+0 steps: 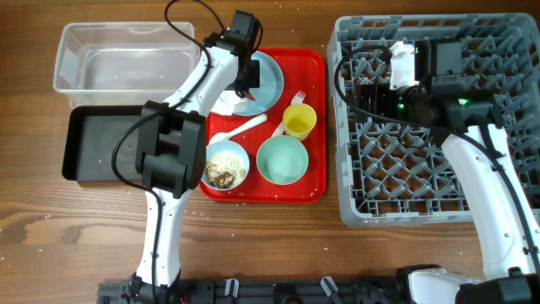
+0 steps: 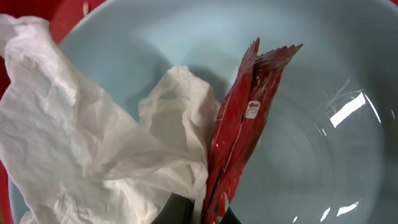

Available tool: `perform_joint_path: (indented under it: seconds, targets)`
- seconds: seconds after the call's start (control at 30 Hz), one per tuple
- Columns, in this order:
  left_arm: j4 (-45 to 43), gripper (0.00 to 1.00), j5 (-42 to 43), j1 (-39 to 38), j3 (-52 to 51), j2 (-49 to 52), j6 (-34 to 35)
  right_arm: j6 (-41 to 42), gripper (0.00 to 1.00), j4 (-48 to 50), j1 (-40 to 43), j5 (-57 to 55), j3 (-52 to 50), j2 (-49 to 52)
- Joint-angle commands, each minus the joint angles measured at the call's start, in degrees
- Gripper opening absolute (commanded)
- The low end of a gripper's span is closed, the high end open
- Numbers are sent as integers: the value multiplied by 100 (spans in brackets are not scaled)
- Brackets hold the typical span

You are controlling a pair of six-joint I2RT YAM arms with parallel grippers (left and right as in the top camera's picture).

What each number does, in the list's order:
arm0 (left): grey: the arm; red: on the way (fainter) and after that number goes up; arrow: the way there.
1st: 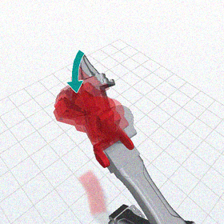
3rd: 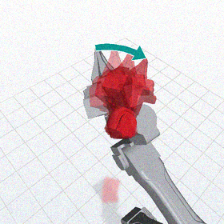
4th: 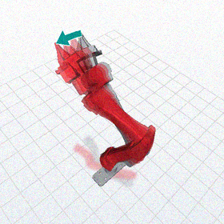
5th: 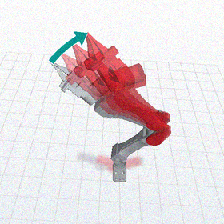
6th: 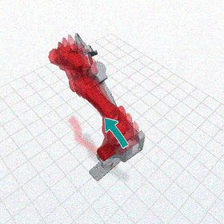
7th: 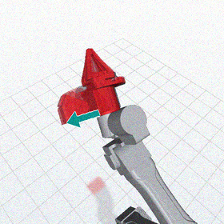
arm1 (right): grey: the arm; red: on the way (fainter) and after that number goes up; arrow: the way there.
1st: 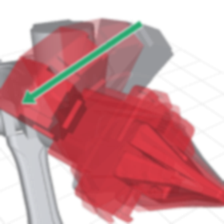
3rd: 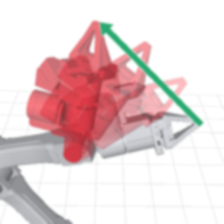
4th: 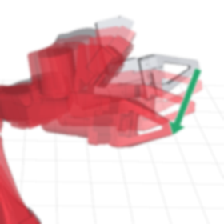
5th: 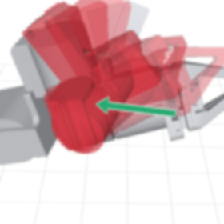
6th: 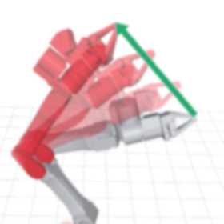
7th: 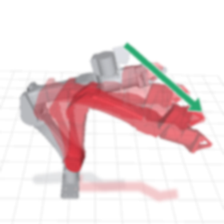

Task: Sort waste into correct bins and load items into the dishwasher rack
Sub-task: 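Grasp the white napkin and red wrapper with the left gripper, then carry the napkin and wrapper into the clear bin and release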

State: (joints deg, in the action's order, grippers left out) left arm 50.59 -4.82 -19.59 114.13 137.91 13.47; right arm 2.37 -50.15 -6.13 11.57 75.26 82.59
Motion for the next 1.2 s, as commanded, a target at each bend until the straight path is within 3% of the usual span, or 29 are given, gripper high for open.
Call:
perform_joint_path:
  seconds: [0.0, 0.1, 0.27, 0.53, 0.6, 0.63, 0.7, 0.73, 0.83, 1.03, 1.17]
  targets:
    - [400, 4, 173, 35, 466, -334, -129, 81, 100, 7, -28, 96, 122, 46]
    - [798, 4, 170, 214, 1154, -1110, -129, 83, 100, -2, -28, 98, 122, 46]
    - [732, 4, -92, 791, 1222, -2055, -131, 83, 100, 20, -28, 98, 122, 46]
    - [579, 4, -271, 2015, 1047, -1279, -411, 232, 100, 184, -28, 98, 122, 46]
    - [511, 9, -271, 2107, 1047, -944, -409, 232, 100, 199, -28, 98, 122, 46]
    - [455, 21, -271, 2124, 1047, -815, -409, 232, 100, 203, -28, 98, 122, 46]
    - [299, 65, -273, 2131, 1047, -527, -409, 232, 100, 190, -28, 98, 122, 46]
    - [282, 77, -273, 2131, 1047, -448, -409, 232, 100, 188, -28, 96, 122, 46]
    - [293, 79, -181, 2109, 1084, -551, -409, 223, 100, 195, -28, 94, 122, 46]
    - [903, 80, 542, 1749, 1270, -1696, -411, 227, 100, 208, -28, 96, 122, 46]
    - [1318, 83, 201, 1283, 1268, -2015, -793, 227, 100, 210, -28, 96, 122, 46]
